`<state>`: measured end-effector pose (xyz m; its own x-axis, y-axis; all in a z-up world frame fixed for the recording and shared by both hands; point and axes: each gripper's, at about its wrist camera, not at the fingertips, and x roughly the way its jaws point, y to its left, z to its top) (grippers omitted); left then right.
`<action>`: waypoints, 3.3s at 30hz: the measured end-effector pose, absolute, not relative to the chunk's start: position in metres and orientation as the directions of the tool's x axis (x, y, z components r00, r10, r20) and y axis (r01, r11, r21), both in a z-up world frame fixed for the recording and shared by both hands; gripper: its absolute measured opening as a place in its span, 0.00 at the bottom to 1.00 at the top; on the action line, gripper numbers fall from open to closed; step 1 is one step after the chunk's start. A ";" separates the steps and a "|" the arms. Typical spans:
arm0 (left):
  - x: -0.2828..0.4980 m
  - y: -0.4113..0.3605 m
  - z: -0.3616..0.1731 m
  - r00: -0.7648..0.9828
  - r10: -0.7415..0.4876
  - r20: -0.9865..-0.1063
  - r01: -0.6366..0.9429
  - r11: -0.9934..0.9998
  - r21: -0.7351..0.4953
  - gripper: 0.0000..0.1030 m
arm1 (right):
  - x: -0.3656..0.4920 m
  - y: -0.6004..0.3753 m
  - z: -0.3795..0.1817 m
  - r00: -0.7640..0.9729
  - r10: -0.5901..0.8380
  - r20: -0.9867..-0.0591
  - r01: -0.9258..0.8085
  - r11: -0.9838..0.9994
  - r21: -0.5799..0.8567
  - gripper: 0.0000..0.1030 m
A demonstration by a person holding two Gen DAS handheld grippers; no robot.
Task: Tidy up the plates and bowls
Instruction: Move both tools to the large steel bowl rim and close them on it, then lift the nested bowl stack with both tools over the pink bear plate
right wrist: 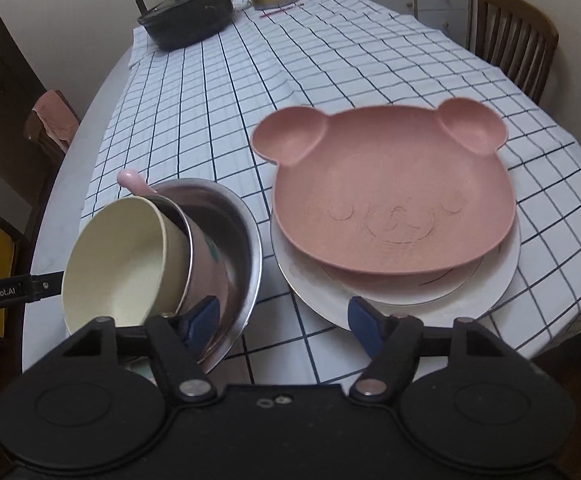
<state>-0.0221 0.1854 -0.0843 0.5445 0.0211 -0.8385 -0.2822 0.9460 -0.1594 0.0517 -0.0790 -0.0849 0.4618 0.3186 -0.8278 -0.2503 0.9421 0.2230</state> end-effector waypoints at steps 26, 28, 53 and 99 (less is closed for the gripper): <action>0.008 0.186 -0.098 0.496 -0.088 -0.864 -0.231 0.946 -0.229 0.24 | 0.072 -0.075 -0.093 0.329 0.394 -0.858 -0.186 0.918 0.350 0.25; 0.010 0.187 -0.100 0.491 -0.103 -0.865 -0.229 0.943 -0.242 0.20 | 0.076 -0.074 -0.095 0.320 0.403 -0.857 -0.176 0.915 0.364 0.21; -0.003 0.182 -0.088 0.487 -0.101 -0.867 -0.237 0.941 -0.243 0.10 | 0.072 -0.062 -0.089 0.315 0.389 -0.866 -0.238 0.915 0.325 0.10; 0.133 0.023 -0.047 0.498 -0.160 -0.852 -0.087 0.969 -0.233 0.10 | 0.143 -0.230 -0.044 0.415 0.355 -0.838 -0.134 0.935 0.330 0.10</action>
<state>0.1335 0.0229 -0.0467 0.4979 -0.1605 -0.8523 -0.0871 0.9685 -0.2332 0.1427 -0.2300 -0.0440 0.4150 0.3550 -0.8377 -0.1342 0.9345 0.3296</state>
